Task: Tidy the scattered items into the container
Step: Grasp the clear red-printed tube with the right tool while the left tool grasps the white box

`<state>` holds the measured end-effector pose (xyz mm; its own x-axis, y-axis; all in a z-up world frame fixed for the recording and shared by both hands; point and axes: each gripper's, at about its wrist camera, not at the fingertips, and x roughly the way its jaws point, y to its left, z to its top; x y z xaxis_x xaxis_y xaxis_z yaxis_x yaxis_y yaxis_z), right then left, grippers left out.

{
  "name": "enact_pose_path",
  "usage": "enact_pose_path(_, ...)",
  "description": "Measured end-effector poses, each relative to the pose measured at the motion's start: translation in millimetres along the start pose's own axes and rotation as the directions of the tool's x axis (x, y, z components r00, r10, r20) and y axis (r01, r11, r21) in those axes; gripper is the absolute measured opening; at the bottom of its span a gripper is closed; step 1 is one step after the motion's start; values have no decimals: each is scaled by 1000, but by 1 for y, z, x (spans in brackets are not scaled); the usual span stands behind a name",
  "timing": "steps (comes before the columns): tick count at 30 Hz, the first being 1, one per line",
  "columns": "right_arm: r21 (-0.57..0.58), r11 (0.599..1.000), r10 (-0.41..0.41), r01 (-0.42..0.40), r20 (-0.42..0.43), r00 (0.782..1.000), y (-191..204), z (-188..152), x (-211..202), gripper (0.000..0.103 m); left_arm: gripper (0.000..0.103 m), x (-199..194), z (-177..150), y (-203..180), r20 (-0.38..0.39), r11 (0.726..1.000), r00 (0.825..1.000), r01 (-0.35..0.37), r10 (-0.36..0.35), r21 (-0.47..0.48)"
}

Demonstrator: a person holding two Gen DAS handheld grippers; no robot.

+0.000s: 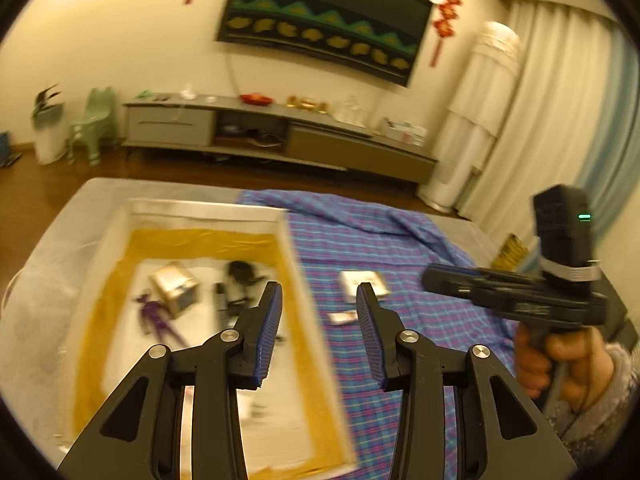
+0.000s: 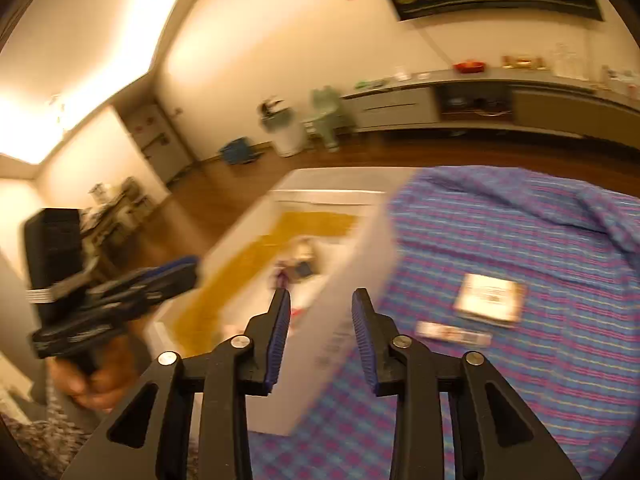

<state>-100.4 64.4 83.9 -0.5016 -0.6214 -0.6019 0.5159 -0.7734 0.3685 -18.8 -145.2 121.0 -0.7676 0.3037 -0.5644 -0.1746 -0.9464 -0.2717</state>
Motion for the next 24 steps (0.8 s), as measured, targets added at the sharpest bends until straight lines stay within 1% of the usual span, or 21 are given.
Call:
enact_pose_path(3,-15,997,-80,80,-26,996,-28,-9,3,37,46,16,-1,-30,-27,998,998,51,-50,38)
enact_pose_path(4,-33,994,-107,106,-39,993,-35,-13,7,37,47,22,-2,-38,-38,997,998,57,-56,47)
enact_pose_path(6,-79,985,-159,154,-64,985,-49,-21,15,40,48,38,-5,-54,-72,996,996,61,-56,64)
enact_pose_path(7,-104,979,-183,174,-76,980,-54,-25,20,44,48,45,-7,-58,-87,996,995,55,-49,66)
enact_pose_path(9,-179,962,-225,205,-105,969,-63,-34,36,45,48,58,-9,-63,-110,998,994,30,-24,52)
enact_pose_path(12,-311,932,-243,186,-154,958,-66,-43,63,45,48,68,-8,-57,-112,1000,994,7,-9,-12)
enact_pose_path(14,-389,908,-242,157,-179,953,-65,-47,80,45,48,72,-7,-49,-110,998,994,13,-20,-66)
enact_pose_path(16,-438,890,-230,124,-197,953,-68,-48,96,45,48,78,-6,-42,-117,994,993,17,-29,-109)
enact_pose_path(18,-459,883,-220,101,-213,952,-73,-49,110,45,49,87,-6,-39,-129,993,991,12,-27,-121)
enact_pose_path(20,-461,883,-209,87,-219,953,-79,-50,123,45,50,97,-6,-41,-146,994,989,3,-20,-112)
enact_pose_path(22,-443,893,-197,78,-230,953,-87,-51,134,45,50,108,-6,-46,-161,995,987,-6,-11,-99)
enact_pose_path(24,-423,904,-166,59,-221,961,-94,-52,137,44,50,120,-5,-52,-172,996,985,-13,-2,-85)
